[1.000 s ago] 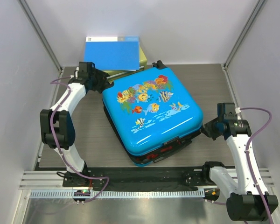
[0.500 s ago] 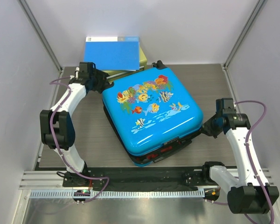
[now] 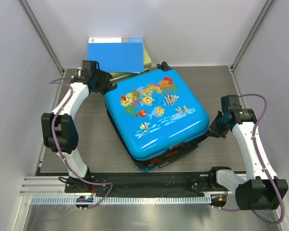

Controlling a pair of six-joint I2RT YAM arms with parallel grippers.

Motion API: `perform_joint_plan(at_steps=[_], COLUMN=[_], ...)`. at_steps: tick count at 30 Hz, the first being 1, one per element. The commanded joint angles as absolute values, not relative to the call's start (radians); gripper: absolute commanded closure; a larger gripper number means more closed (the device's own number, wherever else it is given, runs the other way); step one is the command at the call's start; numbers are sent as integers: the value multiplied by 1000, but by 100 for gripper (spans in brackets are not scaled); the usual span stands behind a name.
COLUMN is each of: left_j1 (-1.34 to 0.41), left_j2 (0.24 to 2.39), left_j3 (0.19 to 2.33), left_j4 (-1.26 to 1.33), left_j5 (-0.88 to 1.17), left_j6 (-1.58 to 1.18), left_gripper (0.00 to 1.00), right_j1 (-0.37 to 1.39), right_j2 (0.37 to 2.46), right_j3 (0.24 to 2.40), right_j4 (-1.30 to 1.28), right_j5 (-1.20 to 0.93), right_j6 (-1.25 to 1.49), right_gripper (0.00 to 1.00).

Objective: Pack the luggage
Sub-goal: Zip the luggage at the center of the board.

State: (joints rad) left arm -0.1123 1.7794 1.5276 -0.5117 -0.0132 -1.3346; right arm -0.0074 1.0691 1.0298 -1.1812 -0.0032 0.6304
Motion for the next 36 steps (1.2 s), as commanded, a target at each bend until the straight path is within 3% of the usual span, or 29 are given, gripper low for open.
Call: perform_joint_plan(at_steps=[1,5,8,10,13,26,36], left_j1=[-81,-83,-80,-75,-69,-43,-43], left_j2=[1789,1824,1847,1861,1879,1878,1881], left_j3=[1631,1689,1735,1753,1779,1779,1779], left_j4=[-420,-445,-474,-474,-486,-486,-488], left_j5=[-192,-192,-189,-173,-130,-89,-87], left_j6=[-1410,-1361,-1324,-1309,-1296,-1282,-1293], left_gripper=[100,100,100,100,100,100,100], right_j1=[0,30,41,43,41,41,41], right_j2=[1052,1089,1141,1157,1164,1203,1264], right_j3=[1012,1023,1078,1123,1152,1078,1046], right_j4=[-1281,-1226,-1232,-1235,-1233,-1043,-933], right_j5=[-49,-191,-141,-111,-107,-120,-228], right_j6=[529,480,419,400,397,321,290], right_gripper=[99,93,62,50,43,44,58])
